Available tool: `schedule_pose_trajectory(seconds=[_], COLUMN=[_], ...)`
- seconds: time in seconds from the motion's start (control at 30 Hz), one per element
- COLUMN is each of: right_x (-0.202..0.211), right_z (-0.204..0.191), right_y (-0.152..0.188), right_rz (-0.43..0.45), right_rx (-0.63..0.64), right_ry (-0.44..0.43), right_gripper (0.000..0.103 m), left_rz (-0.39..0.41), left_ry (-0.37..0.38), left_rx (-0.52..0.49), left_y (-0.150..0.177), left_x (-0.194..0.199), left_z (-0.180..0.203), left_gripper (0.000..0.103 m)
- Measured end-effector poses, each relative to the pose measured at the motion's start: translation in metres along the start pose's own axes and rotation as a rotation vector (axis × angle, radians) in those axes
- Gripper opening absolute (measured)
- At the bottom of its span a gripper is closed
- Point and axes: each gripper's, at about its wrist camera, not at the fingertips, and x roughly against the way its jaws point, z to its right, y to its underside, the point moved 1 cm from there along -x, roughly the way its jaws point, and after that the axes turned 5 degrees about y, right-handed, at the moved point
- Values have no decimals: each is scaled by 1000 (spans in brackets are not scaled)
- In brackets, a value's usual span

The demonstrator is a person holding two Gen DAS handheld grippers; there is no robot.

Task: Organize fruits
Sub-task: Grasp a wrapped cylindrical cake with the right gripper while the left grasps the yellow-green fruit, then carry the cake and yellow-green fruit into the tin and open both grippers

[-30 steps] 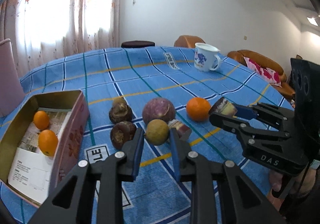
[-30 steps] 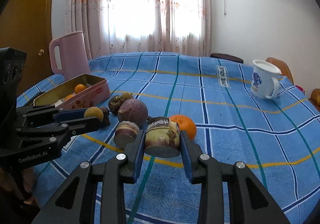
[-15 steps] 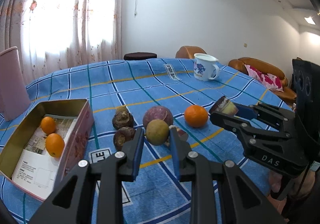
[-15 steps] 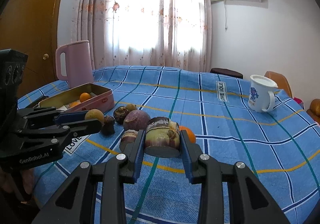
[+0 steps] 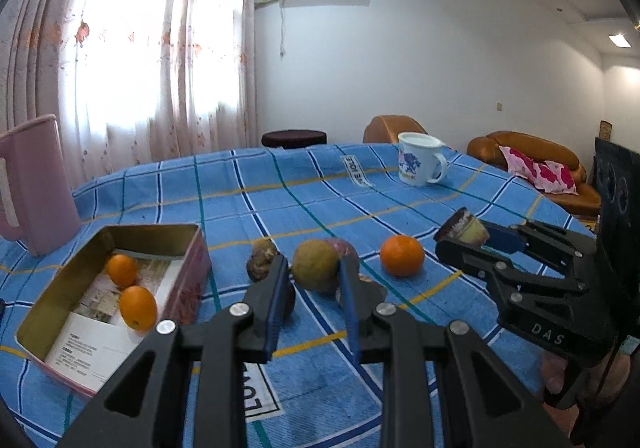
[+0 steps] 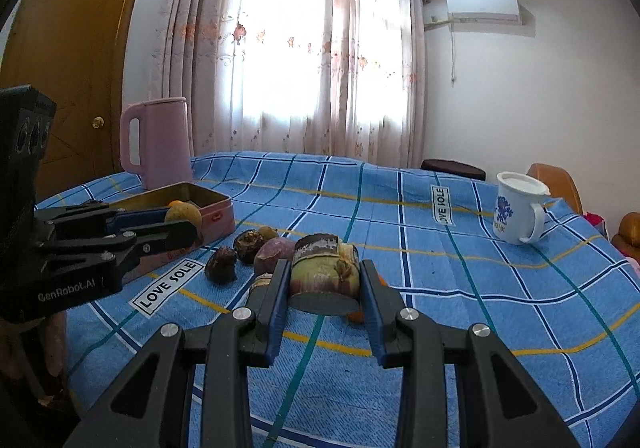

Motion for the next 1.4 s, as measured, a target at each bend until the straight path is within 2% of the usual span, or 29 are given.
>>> schedule_pose_trajectory(seconds=[0.5, 0.77, 0.9, 1.13, 1.4], right_x=[15, 12, 7, -27, -70], right_z=[-1, 2, -14, -63, -139], right_y=[0, -12, -34, -70, -78], right_rz=[97, 78, 72, 19, -78], right_rx=[4, -35, 5, 68, 164], right_ry=[-4, -43, -95, -251, -369], right_gripper=[36, 36, 36, 36, 36], left_rz=[59, 76, 79, 59, -19], left_ry=[-50, -83, -110, -201, -228], left_rx=[-13, -5, 36, 112, 194], left_y=[-6, -10, -13, -18, -7], left_x=[12, 19, 24, 36, 30], left_z=[-2, -13, -32, -93, -150], left_gripper=[27, 27, 27, 27, 27])
